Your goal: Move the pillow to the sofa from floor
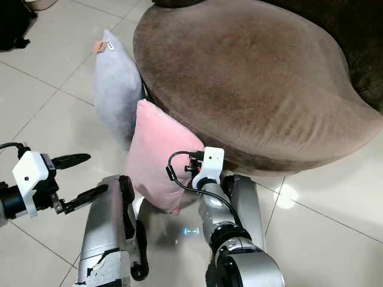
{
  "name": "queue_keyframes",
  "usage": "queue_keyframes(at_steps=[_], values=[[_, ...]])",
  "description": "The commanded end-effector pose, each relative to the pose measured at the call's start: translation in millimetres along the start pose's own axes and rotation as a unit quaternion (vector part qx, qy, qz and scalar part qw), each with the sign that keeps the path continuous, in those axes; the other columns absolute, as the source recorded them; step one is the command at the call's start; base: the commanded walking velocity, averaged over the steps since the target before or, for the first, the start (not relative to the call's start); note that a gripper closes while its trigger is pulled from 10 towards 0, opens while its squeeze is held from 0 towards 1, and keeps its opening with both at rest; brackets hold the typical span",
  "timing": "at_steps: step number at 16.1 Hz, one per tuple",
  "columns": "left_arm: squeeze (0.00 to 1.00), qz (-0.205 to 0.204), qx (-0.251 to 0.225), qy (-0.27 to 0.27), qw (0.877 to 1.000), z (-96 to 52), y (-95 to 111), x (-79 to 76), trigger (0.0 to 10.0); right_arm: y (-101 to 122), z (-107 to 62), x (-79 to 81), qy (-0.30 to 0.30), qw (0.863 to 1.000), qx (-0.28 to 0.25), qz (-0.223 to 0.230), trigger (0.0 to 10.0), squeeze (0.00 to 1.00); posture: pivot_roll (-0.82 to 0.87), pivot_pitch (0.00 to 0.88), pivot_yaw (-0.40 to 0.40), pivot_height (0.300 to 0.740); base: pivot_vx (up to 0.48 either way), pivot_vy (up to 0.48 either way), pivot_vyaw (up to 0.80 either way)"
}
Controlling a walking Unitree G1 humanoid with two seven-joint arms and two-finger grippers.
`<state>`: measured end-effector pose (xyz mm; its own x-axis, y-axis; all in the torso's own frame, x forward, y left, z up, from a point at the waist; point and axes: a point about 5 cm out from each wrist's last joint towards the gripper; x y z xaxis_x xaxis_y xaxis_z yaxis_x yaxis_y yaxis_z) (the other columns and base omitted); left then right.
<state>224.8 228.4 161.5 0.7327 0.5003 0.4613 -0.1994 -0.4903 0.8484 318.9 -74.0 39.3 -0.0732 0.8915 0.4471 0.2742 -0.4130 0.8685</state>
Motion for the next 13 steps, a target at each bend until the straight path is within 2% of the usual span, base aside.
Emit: queue_keyframes(at_steps=[1, 4, 6, 7, 9, 11, 12, 13], values=[[0.00, -0.005, 0.006, -0.012, 1.000, 1.0, -3.2, -4.9, 10.0, -13.7, -0.7, 28.6, 0.028, 0.999, 0.017, 0.032, 0.0, 0.00, 0.37, 0.348, 0.079, 0.475, 0.000, 0.000, 0.00], [0.00, -0.004, 0.003, -0.014, 1.000, 3.9, -2.7, -4.8, 10.0, -12.5, -0.5, 29.9, 0.037, 0.999, 0.014, 0.038, 0.0, 0.00, 0.37, 0.337, 0.080, 0.475, 0.000, 0.000, 0.00], [0.00, -0.007, -0.004, -0.015, 1.000, 8.3, -3.1, -7.3, 10.0, -12.3, -1.6, 37.5, 0.081, 0.996, 0.011, 0.043, 0.0, 0.00, 0.35, 0.319, 0.065, 0.475, 0.000, 0.000, 0.00], [0.00, -0.013, -0.017, -0.018, 1.000, 10.8, -1.4, -10.4, 10.0, -7.0, -3.3, 49.1, 0.140, 0.989, -0.009, 0.052, 0.0, 0.00, 0.32, 0.301, 0.050, 0.475, 0.000, 0.000, 0.00], [0.00, -0.031, -0.046, -0.020, 0.998, 14.3, 2.8, -15.2, 10.0, 24.5, -12.0, 64.5, 0.222, 0.967, -0.090, 0.083, 0.0, 0.00, 0.27, 0.266, 0.024, 0.475, 0.000, 0.000, 0.00], [0.00, -0.040, -0.072, -0.019, 0.996, 18.1, 12.1, -16.2, 10.0, 53.2, -23.6, 64.9, 0.244, 0.955, -0.140, 0.090, 0.0, 0.00, 0.20, 0.224, 0.001, 0.475, 0.000, 0.000, 0.00], [0.00, -0.044, -0.113, -0.007, 0.993, 27.8, 27.5, -17.4, 10.0, 104.6, -46.4, 58.5, 0.252, 0.939, -0.214, 0.093, 0.0, 0.00, 0.14, 0.187, -0.010, 0.475, 0.000, 0.000, 0.00], [0.00, -0.048, -0.139, -0.006, 0.989, 34.8, 35.8, -19.8, 10.0, 131.8, -60.3, 51.1, 0.249, 0.933, -0.247, 0.080, 0.0, 0.00, 0.11, 0.165, -0.015, 0.475, 0.000, 0.000, 0.00]])
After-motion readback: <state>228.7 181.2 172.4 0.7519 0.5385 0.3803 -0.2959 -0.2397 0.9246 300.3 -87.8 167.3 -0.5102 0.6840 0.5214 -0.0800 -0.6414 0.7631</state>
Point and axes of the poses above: a point about 5 cm out from each wrist's last joint towards the gripper, its own z axis pointing out of the wrist towards the gripper, its own y axis along the axis of the wrist's last joint, x = y × z, and after that the axes turned 12 degrees about z, right-handed
